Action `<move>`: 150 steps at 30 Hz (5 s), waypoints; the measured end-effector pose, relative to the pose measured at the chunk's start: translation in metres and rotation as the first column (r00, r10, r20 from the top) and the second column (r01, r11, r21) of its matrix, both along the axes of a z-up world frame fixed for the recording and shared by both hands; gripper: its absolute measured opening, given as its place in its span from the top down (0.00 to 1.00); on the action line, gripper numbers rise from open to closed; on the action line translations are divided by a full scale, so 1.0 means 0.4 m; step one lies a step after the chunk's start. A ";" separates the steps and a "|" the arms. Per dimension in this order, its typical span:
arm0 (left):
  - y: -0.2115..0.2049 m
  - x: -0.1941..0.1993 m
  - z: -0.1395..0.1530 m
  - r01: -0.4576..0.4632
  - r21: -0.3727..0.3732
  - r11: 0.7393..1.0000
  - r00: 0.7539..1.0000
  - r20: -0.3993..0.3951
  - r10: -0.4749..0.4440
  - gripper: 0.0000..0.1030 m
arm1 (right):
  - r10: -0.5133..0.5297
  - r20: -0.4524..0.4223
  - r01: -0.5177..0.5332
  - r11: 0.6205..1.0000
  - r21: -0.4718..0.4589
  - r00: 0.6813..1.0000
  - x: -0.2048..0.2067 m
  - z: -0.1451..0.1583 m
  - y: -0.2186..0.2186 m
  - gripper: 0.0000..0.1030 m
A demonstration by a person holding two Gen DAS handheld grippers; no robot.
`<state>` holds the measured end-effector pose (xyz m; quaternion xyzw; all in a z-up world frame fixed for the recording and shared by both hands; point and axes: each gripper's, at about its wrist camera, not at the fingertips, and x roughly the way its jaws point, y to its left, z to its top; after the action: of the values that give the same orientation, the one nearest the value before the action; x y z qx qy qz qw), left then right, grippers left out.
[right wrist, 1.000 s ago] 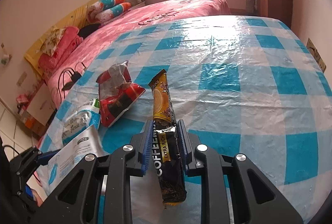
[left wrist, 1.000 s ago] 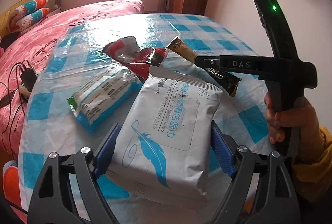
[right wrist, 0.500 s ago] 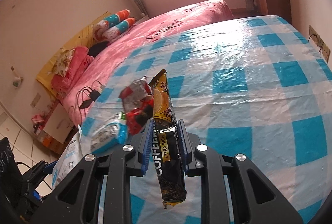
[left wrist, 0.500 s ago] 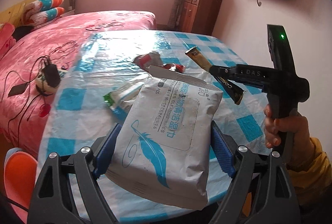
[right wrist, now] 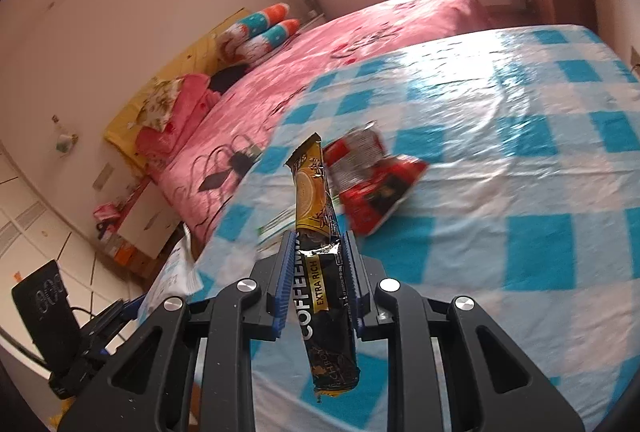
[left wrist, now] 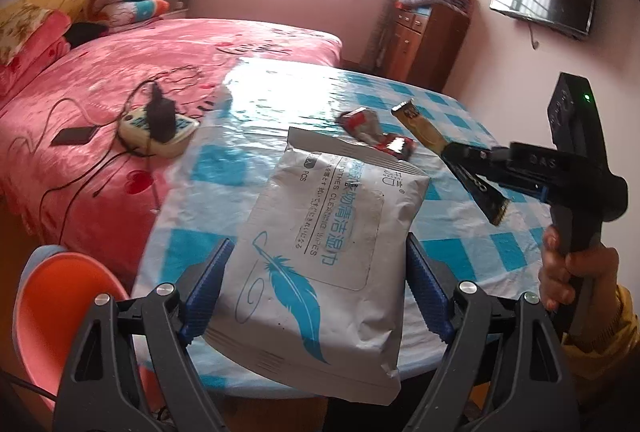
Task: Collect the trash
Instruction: 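Lift the wipes pack and coffee stick and carry both over the orange bucket, then open both tools to drop the wipes pack and coffee stick into the bucket, then move both open tools back over the remaining trash on the table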
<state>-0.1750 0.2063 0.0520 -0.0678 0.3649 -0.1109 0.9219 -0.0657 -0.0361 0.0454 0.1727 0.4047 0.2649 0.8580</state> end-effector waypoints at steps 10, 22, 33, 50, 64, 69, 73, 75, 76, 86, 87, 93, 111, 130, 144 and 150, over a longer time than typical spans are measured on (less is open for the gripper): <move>0.136 -0.041 -0.026 -0.119 -0.032 0.992 0.993 -0.013 0.118 0.19 | 0.161 -0.077 -0.158 0.986 0.053 0.984 -0.025 -0.011 0.172 0.76; 0.321 -0.107 -0.077 -0.296 -0.058 0.953 0.955 -0.046 0.294 0.19 | 0.339 -0.132 -0.335 0.941 0.053 0.931 -0.058 -0.013 0.407 0.75; 0.507 -0.173 -0.156 -0.512 -0.072 0.856 0.856 -0.119 0.503 0.19 | 0.475 -0.154 -0.473 0.879 0.051 0.866 -0.089 -0.016 0.641 0.75; 0.599 -0.227 -0.212 -0.622 -0.099 0.777 0.781 -0.158 0.605 0.19 | 0.504 -0.223 -0.495 0.863 0.098 0.834 -0.081 -0.096 0.795 0.46; 0.554 -0.214 -0.171 -0.601 -0.037 0.799 0.797 -0.103 0.595 0.16 | 0.372 -0.025 -0.372 0.919 -0.130 0.928 -0.099 -0.049 0.632 0.19; 0.517 -0.200 -0.152 -0.579 -0.028 0.815 0.813 -0.092 0.575 0.12 | 0.340 -0.001 -0.335 0.925 -0.180 0.940 -0.099 -0.058 0.589 0.19; 0.484 -0.182 -0.139 -0.559 -0.020 0.829 0.826 -0.093 0.555 0.12 | 0.302 0.036 -0.286 0.930 -0.230 0.953 -0.103 -0.061 0.552 0.16; 0.467 -0.173 -0.130 -0.548 -0.018 0.837 0.834 -0.087 0.544 0.12 | 0.286 0.050 -0.266 0.932 -0.245 0.957 -0.103 -0.061 0.538 0.12; 0.458 -0.169 -0.125 -0.540 -0.017 0.842 0.839 -0.085 0.537 0.12 | 0.276 0.059 -0.253 0.934 -0.252 0.959 -0.102 -0.060 0.528 0.11; 0.372 -0.135 -0.096 -0.489 0.006 0.872 0.869 -0.082 0.488 0.12 | 0.223 0.100 -0.187 0.940 -0.287 0.970 -0.094 -0.055 0.448 0.11; 0.367 -0.132 -0.094 -0.485 0.008 0.874 0.871 -0.082 0.484 0.12 | 0.217 0.103 -0.179 0.940 -0.289 0.971 -0.093 -0.055 0.441 0.11; 0.317 -0.108 -0.080 -0.451 0.029 0.892 0.889 -0.079 0.452 0.12 | 0.169 0.116 -0.130 0.949 -0.288 0.979 -0.086 -0.052 0.392 0.11; 0.173 -0.043 -0.069 -0.359 0.075 0.930 0.926 -0.094 0.365 0.12 | 0.062 0.144 -0.013 0.948 -0.317 0.988 -0.055 -0.058 0.252 0.11; 0.046 0.013 -0.070 -0.269 0.098 0.958 0.954 -0.109 0.280 0.12 | -0.028 0.154 0.077 0.944 -0.320 0.988 -0.022 -0.062 0.131 0.09; -0.062 0.058 -0.056 -0.193 0.101 0.976 0.973 -0.108 0.203 0.12 | -0.089 0.142 0.133 0.932 -0.338 0.986 0.003 -0.065 0.059 0.09; -0.109 0.096 -0.048 -0.153 0.107 0.983 0.981 -0.101 0.163 0.12 | -0.142 0.117 0.173 0.929 -0.327 0.983 0.028 -0.068 -0.001 0.09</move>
<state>-0.1365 0.1628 0.0328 -0.0570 0.4135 -0.0153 0.9086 -0.0546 -0.0363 0.0181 0.0437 0.3893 0.1300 0.9109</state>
